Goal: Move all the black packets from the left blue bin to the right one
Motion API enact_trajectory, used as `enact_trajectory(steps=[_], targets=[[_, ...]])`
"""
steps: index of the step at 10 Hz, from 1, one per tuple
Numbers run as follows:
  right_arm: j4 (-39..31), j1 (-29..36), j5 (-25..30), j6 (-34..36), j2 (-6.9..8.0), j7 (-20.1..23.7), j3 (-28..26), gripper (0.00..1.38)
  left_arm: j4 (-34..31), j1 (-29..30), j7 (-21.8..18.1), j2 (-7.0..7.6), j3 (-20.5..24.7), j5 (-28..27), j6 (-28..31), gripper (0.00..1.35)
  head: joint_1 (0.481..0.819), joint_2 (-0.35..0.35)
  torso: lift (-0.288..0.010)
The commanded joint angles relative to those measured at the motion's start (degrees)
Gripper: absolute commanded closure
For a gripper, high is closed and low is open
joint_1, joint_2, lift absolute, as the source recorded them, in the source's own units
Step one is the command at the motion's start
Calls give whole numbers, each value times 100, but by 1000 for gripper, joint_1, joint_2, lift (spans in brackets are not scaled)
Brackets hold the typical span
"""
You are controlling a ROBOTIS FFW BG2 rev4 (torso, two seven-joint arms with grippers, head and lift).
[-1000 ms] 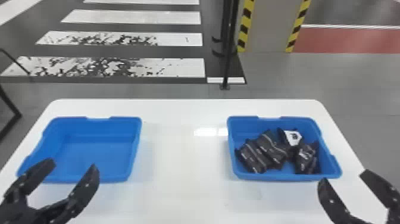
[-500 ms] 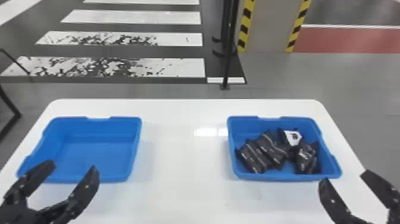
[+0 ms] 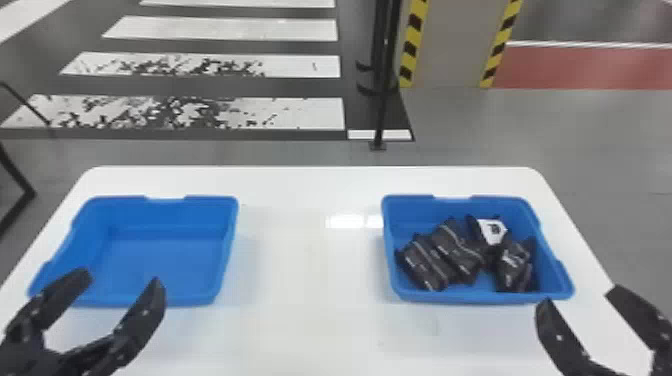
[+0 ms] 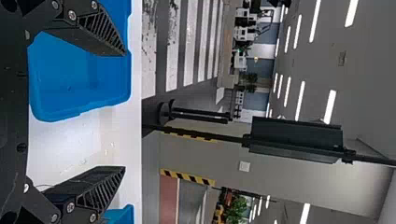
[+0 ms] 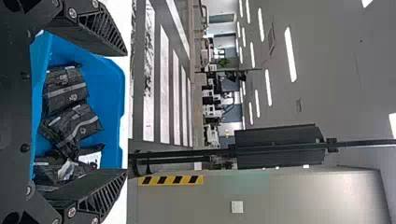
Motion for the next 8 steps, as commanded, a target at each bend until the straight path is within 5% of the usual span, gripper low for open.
enact_trajectory(steps=[1, 8], targets=[[0, -13, -12, 2, 5, 1, 0, 140, 0, -5, 3, -9, -1, 23, 27, 177, 695, -22, -121], [70, -69, -114, 2, 5, -26, 0, 140, 14, 23, 3, -32, 45, 23, 41, 177, 695, -21, -121]])
